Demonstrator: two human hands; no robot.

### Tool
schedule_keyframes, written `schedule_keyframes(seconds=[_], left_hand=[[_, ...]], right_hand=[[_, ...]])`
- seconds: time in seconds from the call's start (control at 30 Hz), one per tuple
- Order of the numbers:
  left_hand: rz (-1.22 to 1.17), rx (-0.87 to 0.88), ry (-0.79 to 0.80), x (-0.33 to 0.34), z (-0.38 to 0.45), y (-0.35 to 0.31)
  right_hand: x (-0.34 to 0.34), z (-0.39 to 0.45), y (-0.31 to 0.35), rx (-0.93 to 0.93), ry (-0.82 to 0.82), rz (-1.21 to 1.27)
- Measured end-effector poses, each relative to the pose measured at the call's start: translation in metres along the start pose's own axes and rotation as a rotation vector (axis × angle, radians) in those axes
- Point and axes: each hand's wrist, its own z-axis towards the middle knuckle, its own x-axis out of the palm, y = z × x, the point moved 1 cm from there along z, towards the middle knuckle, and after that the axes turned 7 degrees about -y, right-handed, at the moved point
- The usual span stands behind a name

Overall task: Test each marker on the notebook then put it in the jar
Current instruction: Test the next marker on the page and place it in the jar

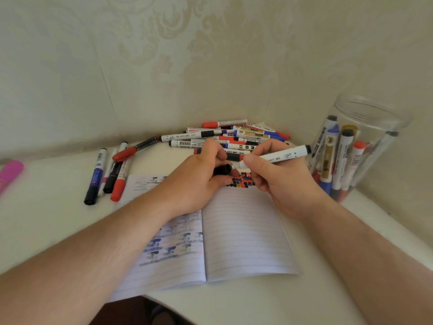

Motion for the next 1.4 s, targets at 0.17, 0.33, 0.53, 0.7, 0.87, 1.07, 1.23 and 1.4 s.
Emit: schedule_keyframes(seconds=[0.17, 0.33, 0.53, 0.7, 0.87, 1.07, 1.23, 1.4], left_hand=[[0.021, 0.006, -0.010, 0.000, 0.000, 0.001], [-0.018, 0.002, -0.046, -0.002, -0.001, 0.002], [-0.193, -0.019, 0.001, -0.003, -0.004, 0.001], [-0.196, 0.023, 0.017, -0.001, -0.004, -0.002], [-0.152, 0.031, 0.046, 0.000, -0.005, -0.005], [0.007, 0.070, -0.037, 0.000, -0.003, 0.002], [0.051, 0.069, -0.044, 0.001, -0.005, 0.005], [0.061, 0.048, -0.048, 0.001, -0.006, 0.003]], right_hand=[[0.003, -0.002, -0.004, -0.035, 0.056, -0.177], [0.003, -0.002, -0.003, 0.034, 0.078, -0.019], [0.001, 0.007, -0.008, 0.122, -0.058, 0.063], [0.001, 0.009, -0.012, 0.090, -0.048, 0.017], [0.001, 0.010, -0.011, 0.100, -0.090, 0.060], [0.007, 0.005, -0.010, 0.062, -0.126, 0.020], [0.013, 0.000, -0.008, 0.009, -0.127, -0.084], [0.016, -0.004, -0.006, -0.044, -0.161, -0.151]])
